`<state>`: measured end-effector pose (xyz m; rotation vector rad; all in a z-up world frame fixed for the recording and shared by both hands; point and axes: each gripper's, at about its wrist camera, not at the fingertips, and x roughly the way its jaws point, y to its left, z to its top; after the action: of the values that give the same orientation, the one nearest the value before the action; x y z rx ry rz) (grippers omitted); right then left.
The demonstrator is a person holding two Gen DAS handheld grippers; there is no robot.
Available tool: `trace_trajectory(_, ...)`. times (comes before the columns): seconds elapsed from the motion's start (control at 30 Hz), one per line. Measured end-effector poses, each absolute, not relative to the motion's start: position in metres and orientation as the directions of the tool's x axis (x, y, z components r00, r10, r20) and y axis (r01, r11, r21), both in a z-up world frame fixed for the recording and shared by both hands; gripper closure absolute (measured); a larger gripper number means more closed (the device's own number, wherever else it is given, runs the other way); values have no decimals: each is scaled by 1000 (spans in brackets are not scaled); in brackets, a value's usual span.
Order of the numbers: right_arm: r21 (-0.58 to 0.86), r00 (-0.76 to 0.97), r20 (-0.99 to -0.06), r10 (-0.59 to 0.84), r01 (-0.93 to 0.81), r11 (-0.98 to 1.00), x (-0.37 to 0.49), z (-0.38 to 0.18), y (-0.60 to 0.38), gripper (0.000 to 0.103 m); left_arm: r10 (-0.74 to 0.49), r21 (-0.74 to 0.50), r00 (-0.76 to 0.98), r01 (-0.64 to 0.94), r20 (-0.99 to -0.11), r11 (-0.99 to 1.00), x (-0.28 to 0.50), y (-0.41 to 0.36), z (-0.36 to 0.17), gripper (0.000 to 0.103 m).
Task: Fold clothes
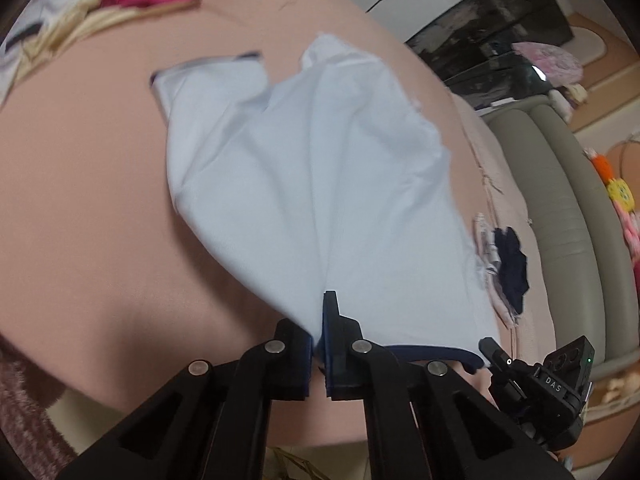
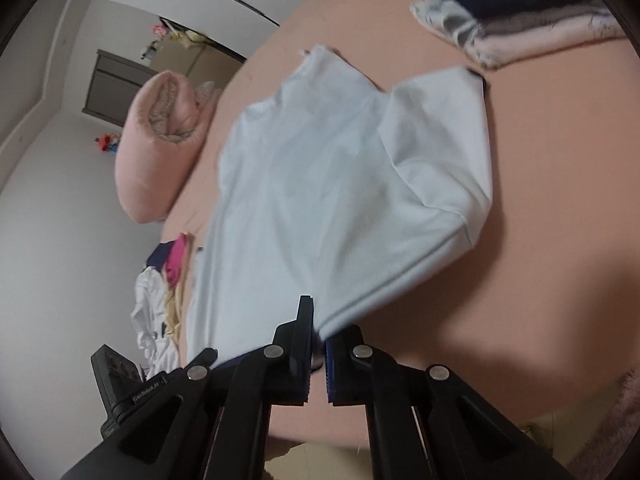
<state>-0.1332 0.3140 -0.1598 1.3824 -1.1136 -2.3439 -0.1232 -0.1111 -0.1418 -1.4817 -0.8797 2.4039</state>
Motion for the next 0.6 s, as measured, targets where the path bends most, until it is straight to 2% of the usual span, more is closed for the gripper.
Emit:
trace_trajectory(0.2,687,-540,-671,-508,-194,-700,-113,-149,318,100,444,-545,-441,129,-780,-829,-118,-105,-145,100)
trace_trajectory(0.37,586,-455,-768,-451,-214,-781,-102,-158,310,100,512,-564,-244,246,-823,-789,-123,-107,-189,98)
trace_trajectory(0.4,562,-447,-782,-435,-203,-802,-101,-154,307,100,521,-575,-250,262,-816,-775,-122,-111,-186,97)
trace_trajectory(0.47,475,-463,-811,-357,-165,-864,-101,-133,301,100,464,-535,-290,256,-837,-805,-120,-117,-165,97)
trace_trajectory(0.53,386,-515,-805,-293,-79,-919,-105,-107,293,99,346,-434,-362,196,-865,-880,-123,-121,-136,95)
trace_trajectory(0.6,297,-549,-798,-248,0,-955,-118,-91,282,97,254,-315,-414,85,-874,-945,-137,-114,-114,89)
